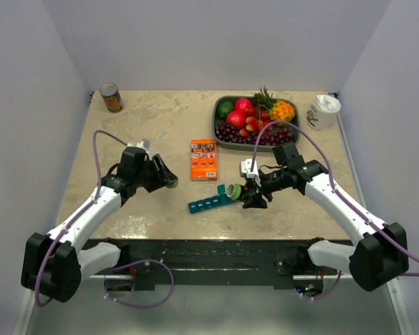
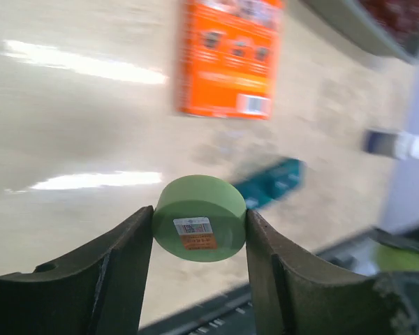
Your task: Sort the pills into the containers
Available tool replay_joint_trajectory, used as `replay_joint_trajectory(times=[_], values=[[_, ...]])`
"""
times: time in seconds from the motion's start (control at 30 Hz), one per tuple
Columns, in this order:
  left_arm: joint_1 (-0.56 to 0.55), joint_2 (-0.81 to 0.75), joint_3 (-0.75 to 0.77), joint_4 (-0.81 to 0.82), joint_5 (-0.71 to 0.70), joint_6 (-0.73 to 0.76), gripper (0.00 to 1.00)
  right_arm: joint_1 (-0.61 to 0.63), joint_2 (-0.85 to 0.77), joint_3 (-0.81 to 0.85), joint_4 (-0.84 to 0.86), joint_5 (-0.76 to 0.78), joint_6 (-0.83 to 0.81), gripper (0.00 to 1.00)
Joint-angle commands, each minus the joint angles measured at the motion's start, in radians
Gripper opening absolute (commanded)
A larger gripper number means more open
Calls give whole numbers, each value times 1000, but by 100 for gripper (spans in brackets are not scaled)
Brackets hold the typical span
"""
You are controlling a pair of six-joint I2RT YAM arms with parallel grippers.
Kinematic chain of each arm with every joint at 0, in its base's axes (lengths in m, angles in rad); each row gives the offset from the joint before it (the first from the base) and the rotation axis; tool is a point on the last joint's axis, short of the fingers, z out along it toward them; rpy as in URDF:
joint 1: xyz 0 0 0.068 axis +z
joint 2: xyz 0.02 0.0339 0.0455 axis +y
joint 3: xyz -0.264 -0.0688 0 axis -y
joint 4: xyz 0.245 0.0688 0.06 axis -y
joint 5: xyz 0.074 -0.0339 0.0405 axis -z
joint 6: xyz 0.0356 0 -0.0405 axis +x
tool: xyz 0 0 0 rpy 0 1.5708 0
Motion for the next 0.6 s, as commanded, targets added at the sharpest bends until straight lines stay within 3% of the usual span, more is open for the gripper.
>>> replay_joint_trajectory(times=[0.0, 0.13, 0.23, 0.27, 0.33, 0.37, 0.57], values=[[88, 51, -74, -64, -229, 132, 0, -26, -29, 20, 17, -54, 19, 0], [109, 117, -74, -86, -300, 135, 6, -44, -36, 20, 74, -20, 92, 0], [128, 132, -77, -75, -286, 129, 29, -78, -46, 17, 137, 18, 172, 0], [137, 122, -83, -68, -280, 126, 45, -81, -53, 20, 148, 26, 189, 0], [140, 106, -89, -64, -277, 121, 59, -91, -56, 29, 165, 49, 221, 0], [142, 94, -89, -64, -277, 123, 72, -95, -58, 40, 166, 56, 232, 0], [143, 28, -83, -98, -275, 123, 96, -128, -38, 141, 162, 52, 304, 0]])
